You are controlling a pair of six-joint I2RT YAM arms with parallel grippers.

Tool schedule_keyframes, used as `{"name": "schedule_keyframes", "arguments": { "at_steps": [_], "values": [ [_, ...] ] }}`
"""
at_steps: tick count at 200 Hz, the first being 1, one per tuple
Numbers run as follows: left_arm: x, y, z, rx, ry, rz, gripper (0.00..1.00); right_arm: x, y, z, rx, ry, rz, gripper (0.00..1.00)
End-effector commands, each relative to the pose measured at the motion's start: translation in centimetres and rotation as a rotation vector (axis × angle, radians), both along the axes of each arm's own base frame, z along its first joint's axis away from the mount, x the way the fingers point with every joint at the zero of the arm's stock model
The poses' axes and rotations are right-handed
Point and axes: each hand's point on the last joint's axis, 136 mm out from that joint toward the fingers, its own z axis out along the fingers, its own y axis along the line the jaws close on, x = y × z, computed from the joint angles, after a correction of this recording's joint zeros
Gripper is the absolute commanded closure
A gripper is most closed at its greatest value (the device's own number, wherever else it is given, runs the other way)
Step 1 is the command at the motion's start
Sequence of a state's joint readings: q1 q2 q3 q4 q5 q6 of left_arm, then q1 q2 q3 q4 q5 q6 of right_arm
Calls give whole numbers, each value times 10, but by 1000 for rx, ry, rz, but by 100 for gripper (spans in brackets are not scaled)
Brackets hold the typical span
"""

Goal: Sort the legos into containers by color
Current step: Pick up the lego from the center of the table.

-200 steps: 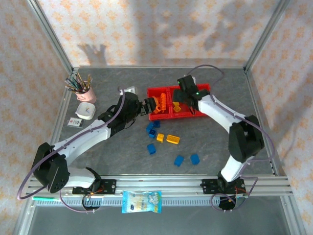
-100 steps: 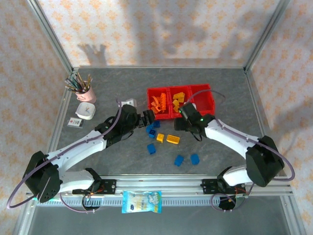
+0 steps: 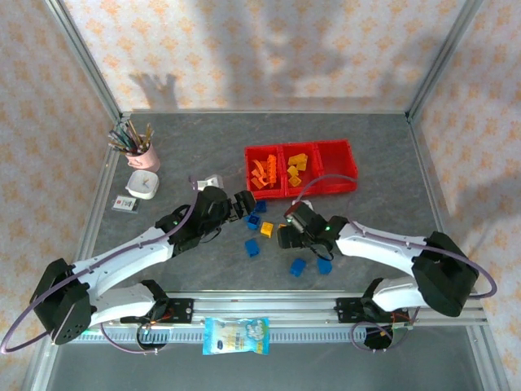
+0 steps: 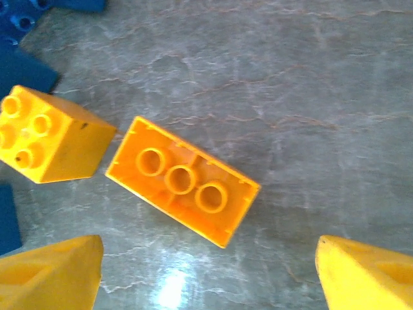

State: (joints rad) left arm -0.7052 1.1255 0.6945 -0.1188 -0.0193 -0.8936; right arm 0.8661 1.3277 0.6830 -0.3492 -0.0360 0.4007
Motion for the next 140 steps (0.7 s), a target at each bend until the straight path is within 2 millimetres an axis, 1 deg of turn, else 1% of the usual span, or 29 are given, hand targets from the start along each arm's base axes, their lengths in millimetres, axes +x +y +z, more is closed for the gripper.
{"name": "schedule_keyframes", "arguments": {
  "at_steps": [1, 29, 41, 65, 87, 108, 140],
  "values": [
    [0, 9, 1, 14, -6, 44, 1, 0, 10, -7, 8, -5, 26, 15],
    [1, 8, 2, 20, -9, 43, 1, 9, 10, -15, -41, -18, 14, 15],
    [2, 8, 3, 26, -10, 41, 1, 14, 6, -18, -78, -25, -6, 15],
    [3, 9, 3, 37, -11, 39, 1, 25, 0, -21, -123, -43, -42, 17],
    [3, 9, 1, 41, -11, 39, 1, 38, -6, -21, -123, -43, -91, 20],
    [4, 9, 1, 51, -11, 38, 1, 47, -8, -24, -113, -30, -116, 23],
    [6, 10, 1, 65, -14, 44, 1, 52, -6, -31, -135, -8, -98, 34]
  ]
}}
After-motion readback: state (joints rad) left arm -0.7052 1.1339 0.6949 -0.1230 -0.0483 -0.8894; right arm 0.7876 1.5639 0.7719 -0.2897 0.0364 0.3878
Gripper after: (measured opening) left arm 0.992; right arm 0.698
